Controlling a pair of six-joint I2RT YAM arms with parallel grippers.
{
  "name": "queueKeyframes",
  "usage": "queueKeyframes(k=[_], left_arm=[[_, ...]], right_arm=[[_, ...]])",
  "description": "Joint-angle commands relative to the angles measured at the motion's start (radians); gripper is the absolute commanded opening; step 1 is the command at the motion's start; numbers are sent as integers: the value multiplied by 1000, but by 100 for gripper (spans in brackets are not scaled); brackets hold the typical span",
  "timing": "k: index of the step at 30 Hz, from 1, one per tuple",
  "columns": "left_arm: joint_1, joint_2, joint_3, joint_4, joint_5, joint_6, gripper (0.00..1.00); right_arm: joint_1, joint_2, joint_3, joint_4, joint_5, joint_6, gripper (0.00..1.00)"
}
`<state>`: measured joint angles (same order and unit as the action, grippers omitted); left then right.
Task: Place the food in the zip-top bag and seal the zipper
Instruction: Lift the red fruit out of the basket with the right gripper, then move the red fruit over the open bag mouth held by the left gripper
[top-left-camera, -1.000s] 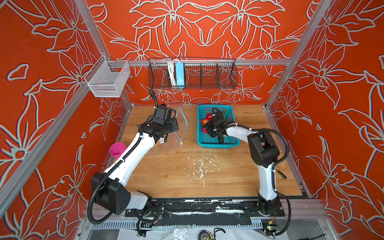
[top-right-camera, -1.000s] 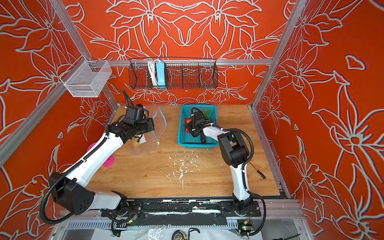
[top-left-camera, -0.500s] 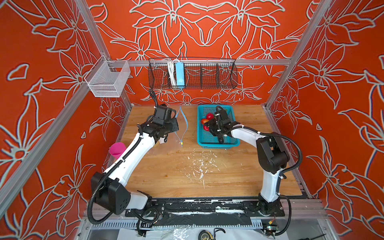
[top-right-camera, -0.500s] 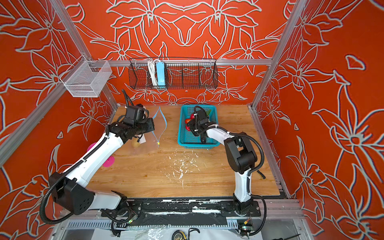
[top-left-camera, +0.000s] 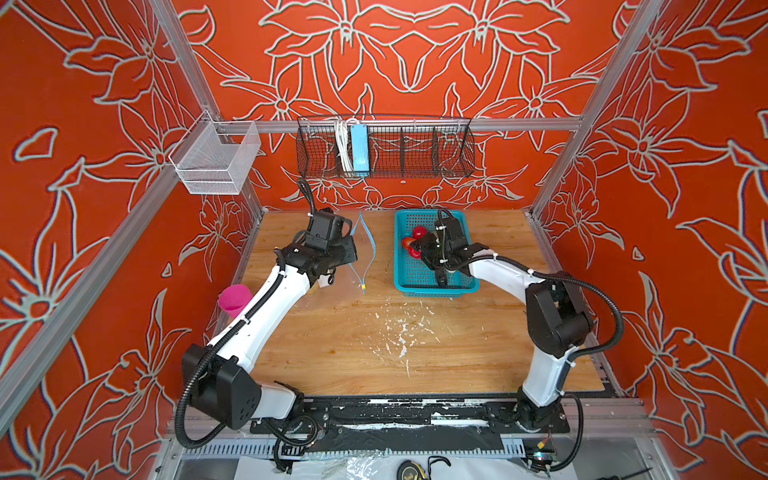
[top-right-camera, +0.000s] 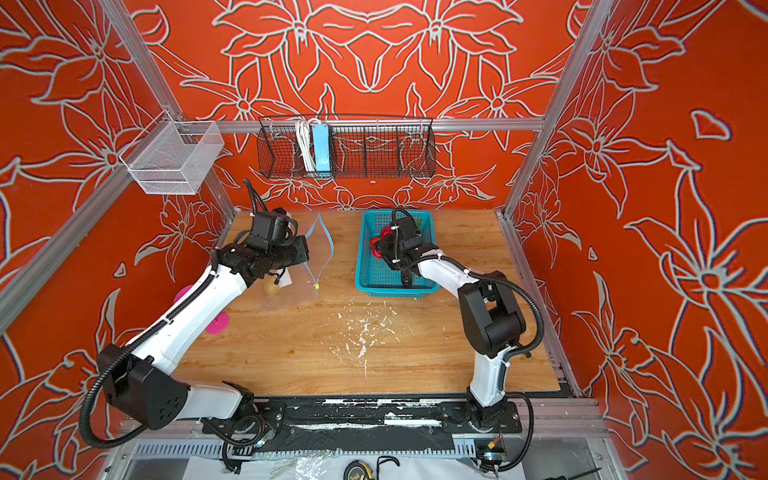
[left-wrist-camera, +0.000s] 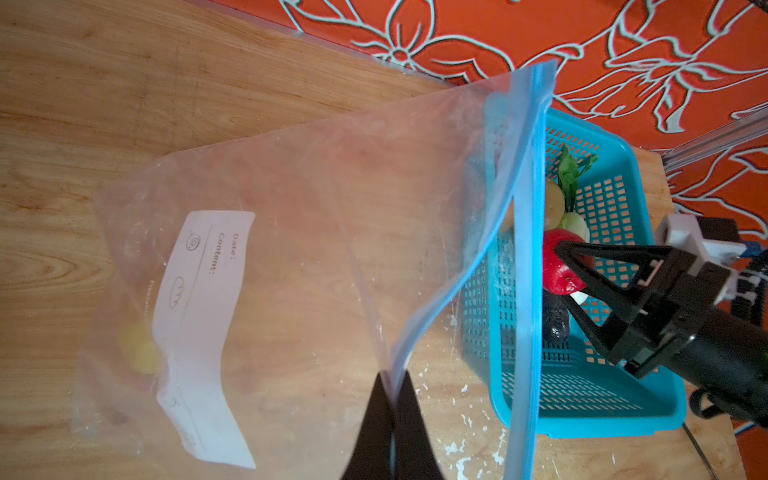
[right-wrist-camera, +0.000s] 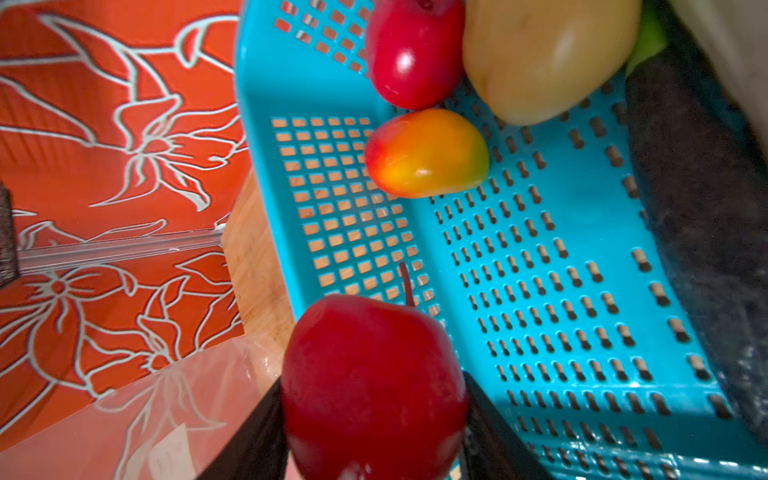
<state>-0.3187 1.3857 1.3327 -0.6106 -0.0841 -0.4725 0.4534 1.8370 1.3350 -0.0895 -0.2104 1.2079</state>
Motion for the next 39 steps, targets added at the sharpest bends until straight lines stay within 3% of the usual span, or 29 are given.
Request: queueKeyframes(k=[1,8,39], left_arm=[[6,13,-3,5,-5,-6,0],[6,19,-1,5,-2,-8,0],[6,26,0,6,11,-13,0]], right_arm=[[11,-51,-17,21,14,-24,56],[24,-79,-51,91,6,-35,51],[124,-198,-15,131,19,-155,51]])
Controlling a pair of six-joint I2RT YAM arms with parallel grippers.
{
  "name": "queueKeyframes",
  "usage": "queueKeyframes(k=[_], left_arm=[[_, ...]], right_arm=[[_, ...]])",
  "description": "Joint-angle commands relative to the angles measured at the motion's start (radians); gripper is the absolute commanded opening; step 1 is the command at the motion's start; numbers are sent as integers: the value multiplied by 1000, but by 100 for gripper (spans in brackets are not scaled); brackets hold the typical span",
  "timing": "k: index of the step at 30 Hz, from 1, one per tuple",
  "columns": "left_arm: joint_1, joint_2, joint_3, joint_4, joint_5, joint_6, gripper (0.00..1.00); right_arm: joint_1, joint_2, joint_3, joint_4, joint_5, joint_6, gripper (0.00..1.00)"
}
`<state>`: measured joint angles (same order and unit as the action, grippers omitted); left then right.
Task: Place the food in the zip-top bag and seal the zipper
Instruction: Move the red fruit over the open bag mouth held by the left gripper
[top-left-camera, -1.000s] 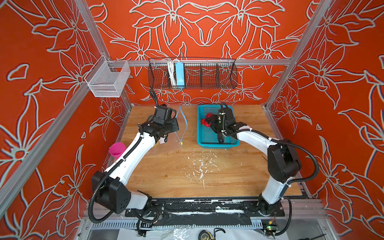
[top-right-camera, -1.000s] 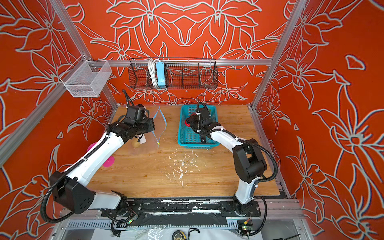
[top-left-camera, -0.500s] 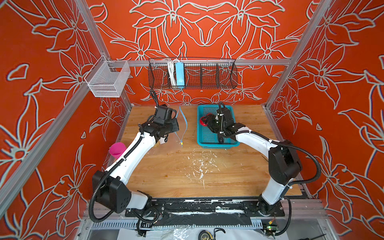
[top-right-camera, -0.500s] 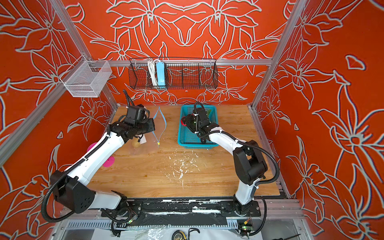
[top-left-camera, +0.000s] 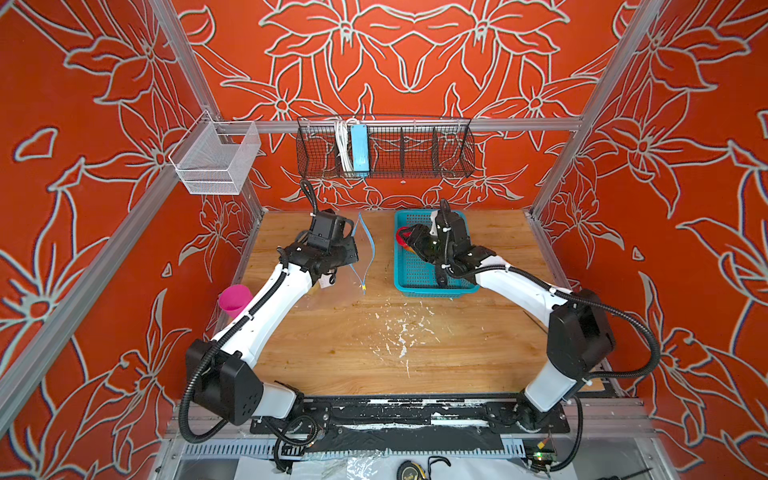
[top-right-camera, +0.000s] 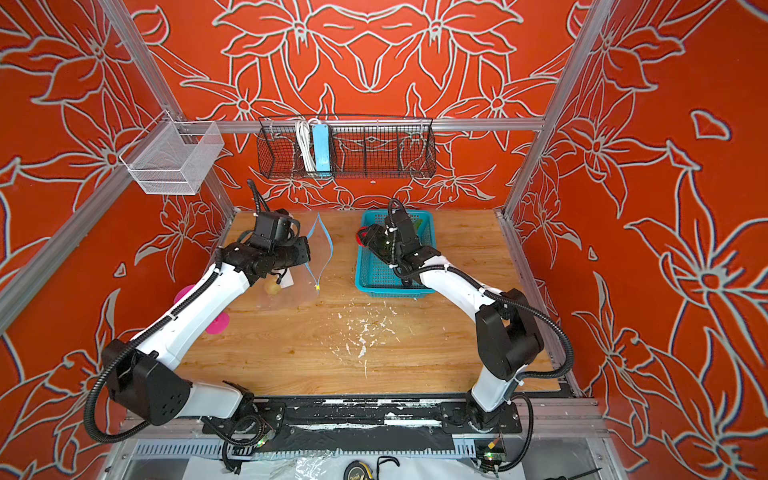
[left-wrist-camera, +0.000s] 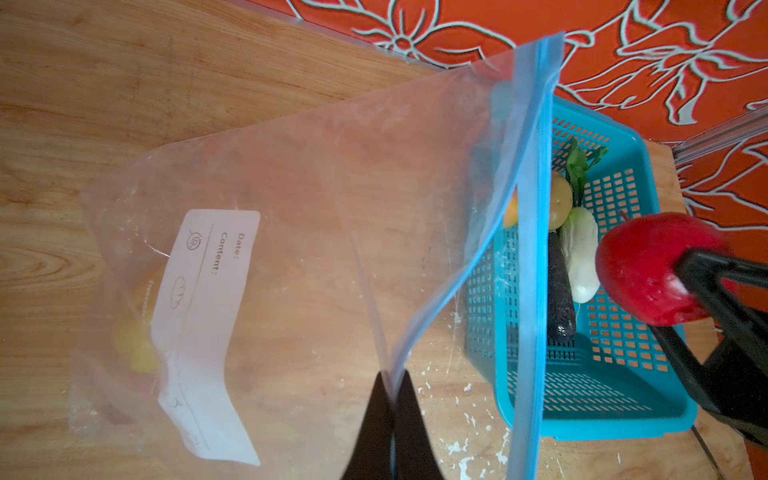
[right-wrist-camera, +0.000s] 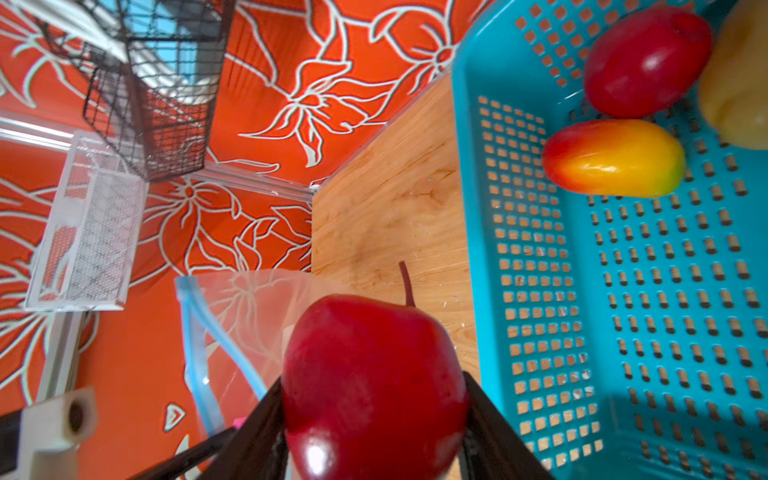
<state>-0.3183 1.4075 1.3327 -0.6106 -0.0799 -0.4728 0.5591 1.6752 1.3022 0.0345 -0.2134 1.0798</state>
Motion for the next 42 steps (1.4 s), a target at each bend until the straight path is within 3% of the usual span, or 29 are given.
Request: queueKeyframes(k=[1,17,42], left_arm=[[5,4,-1,6,8,-15,0],[5,-2,-1,7,9,-14,0],[6,-13,-3,6,2,-10,0]], right_arm=[[25,-40,22,4,21,-34,50],[117,-56,98,-10,22,-141,50],[222,93,226,-47,-25,-196,50]])
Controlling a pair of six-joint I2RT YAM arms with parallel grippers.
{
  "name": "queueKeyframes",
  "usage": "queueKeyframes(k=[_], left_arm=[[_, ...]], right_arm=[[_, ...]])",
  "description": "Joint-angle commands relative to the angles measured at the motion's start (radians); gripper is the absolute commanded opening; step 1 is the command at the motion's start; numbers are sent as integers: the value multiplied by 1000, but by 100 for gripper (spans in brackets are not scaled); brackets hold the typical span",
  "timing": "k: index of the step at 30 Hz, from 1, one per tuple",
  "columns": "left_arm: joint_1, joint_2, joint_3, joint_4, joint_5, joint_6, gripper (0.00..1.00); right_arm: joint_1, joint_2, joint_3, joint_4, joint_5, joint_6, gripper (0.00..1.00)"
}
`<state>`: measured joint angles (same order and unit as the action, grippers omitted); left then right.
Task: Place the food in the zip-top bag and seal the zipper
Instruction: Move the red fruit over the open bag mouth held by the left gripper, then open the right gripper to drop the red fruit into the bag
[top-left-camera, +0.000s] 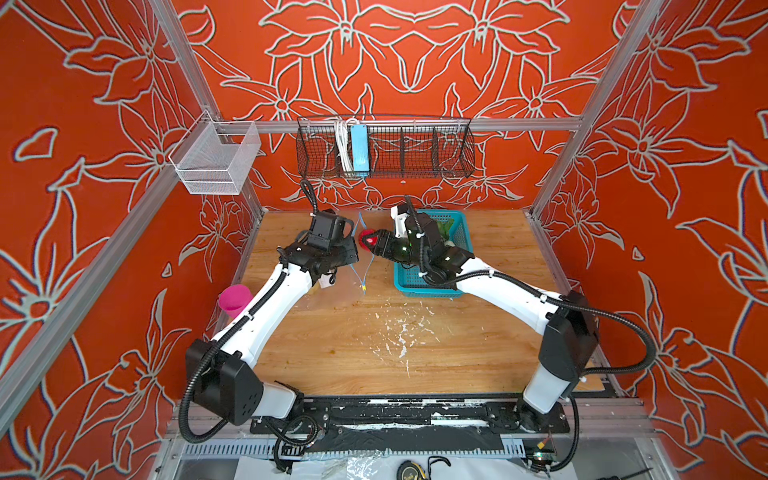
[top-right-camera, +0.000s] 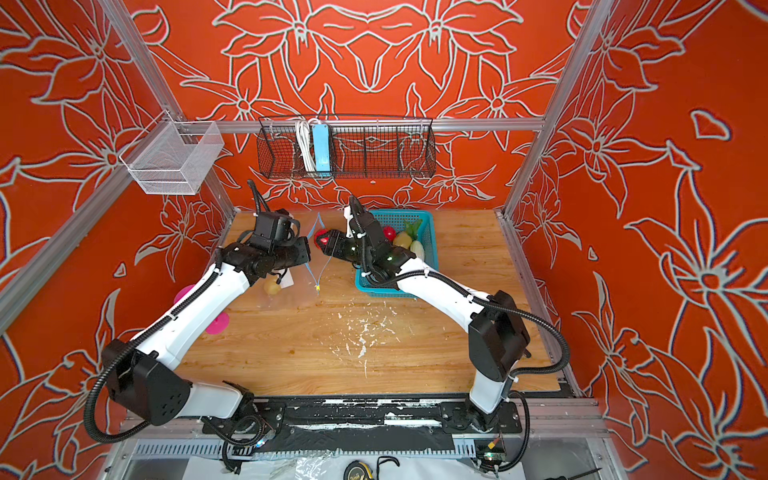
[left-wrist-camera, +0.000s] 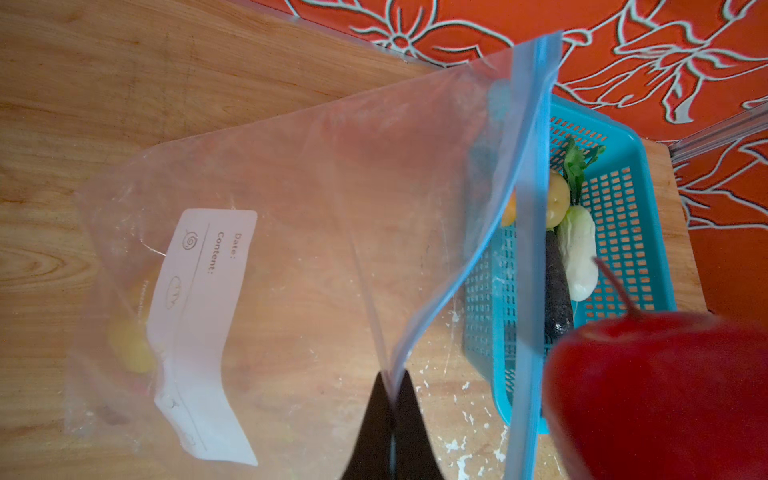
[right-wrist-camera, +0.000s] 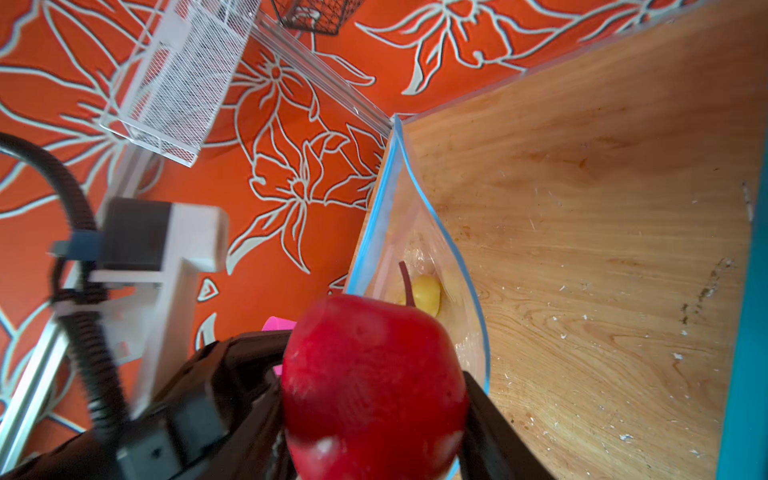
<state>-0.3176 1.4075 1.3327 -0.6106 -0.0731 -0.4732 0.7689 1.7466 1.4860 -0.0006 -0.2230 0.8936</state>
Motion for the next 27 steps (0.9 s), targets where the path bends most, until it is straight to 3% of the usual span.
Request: queueKeyframes(k=[1,16,27], left_arm=[[5,-13,-3,6,-5,-10,0],[5,-24,-3,5,-5,-12,0],[5,-33,-2,3,-8,-9,0]], right_arm=[[14,27,46,-15,-15,-11,50],[31,94,88,-102,11,-24,50],[35,104,96,-126,7,-49,66]])
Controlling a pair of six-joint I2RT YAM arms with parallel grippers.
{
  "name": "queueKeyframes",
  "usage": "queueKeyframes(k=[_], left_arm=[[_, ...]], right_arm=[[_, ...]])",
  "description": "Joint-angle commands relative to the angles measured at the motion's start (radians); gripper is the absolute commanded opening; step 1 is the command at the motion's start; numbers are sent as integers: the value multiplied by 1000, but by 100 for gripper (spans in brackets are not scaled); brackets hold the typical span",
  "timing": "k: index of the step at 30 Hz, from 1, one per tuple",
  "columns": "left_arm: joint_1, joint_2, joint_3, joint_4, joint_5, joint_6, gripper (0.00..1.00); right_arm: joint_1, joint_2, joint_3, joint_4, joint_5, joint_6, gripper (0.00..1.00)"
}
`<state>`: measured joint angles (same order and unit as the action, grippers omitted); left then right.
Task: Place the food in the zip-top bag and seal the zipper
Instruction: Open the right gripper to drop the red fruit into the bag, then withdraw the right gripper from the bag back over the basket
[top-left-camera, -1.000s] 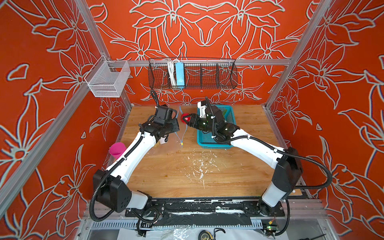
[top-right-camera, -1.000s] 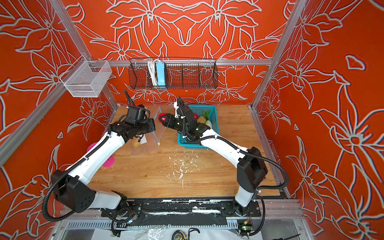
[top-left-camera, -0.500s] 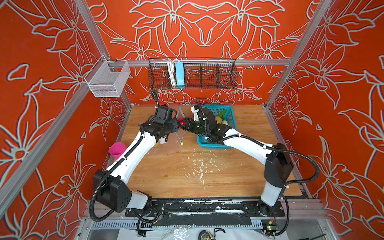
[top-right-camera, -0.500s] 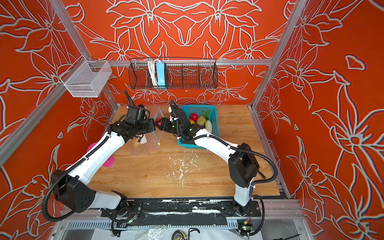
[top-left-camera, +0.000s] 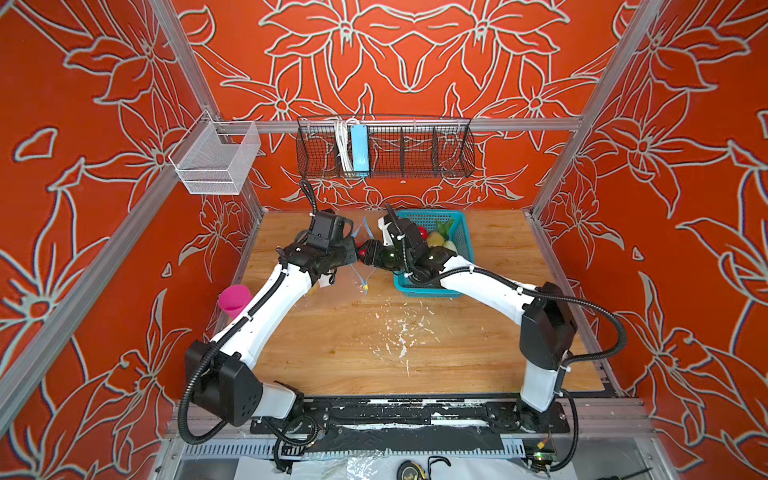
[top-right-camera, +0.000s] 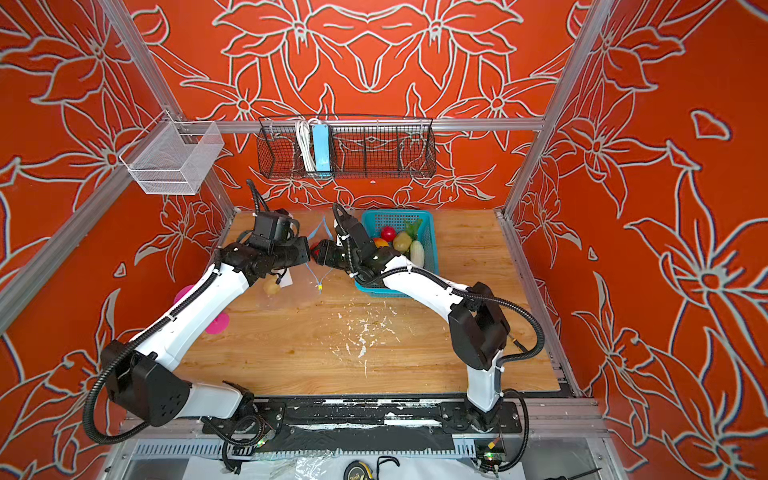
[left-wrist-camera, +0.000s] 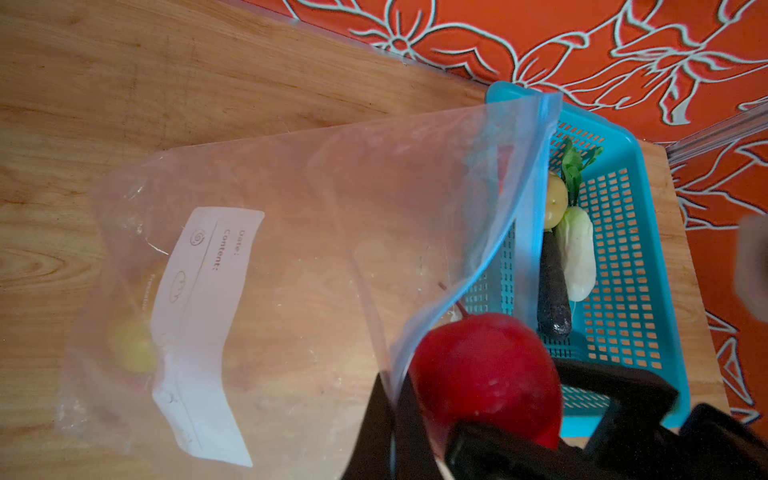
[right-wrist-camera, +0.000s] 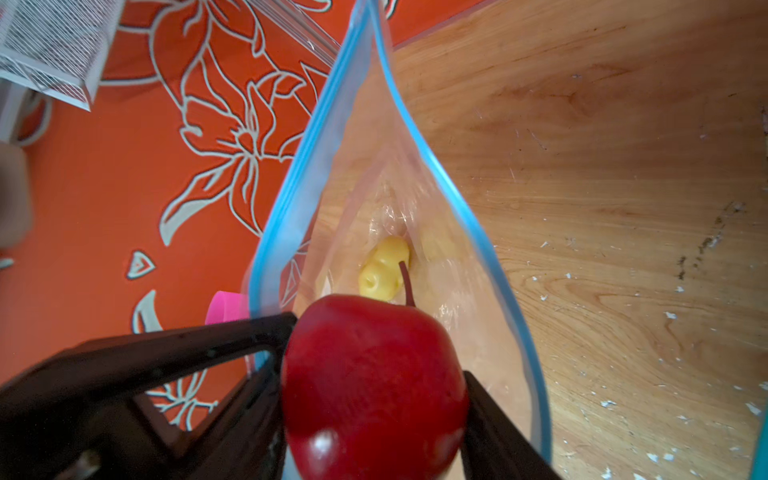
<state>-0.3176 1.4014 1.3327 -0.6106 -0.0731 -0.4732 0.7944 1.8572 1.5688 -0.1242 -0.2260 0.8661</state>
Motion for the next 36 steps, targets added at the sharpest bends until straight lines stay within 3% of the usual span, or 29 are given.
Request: queueKeyframes(k=[1,12,30,32,36], left_arm=[[5,-29,-3,2,-9,-9,0],[5,-42,-3,0,-28,-4,0],[6,-59,-6,0,-50,-1,0],[5,-62,-7,3,-48,-2,0],[5,-73,-10,5,-51,0,0]], right_arm=[[9,-12,10,-1,12,-26,67],[11,-75,-29,4,35,-64,82],[10,-191,-55,-13,48,-108,85],[9,-202,-55,-25,49,-111,98],[9,-224,-59,-41,44,-129,98]])
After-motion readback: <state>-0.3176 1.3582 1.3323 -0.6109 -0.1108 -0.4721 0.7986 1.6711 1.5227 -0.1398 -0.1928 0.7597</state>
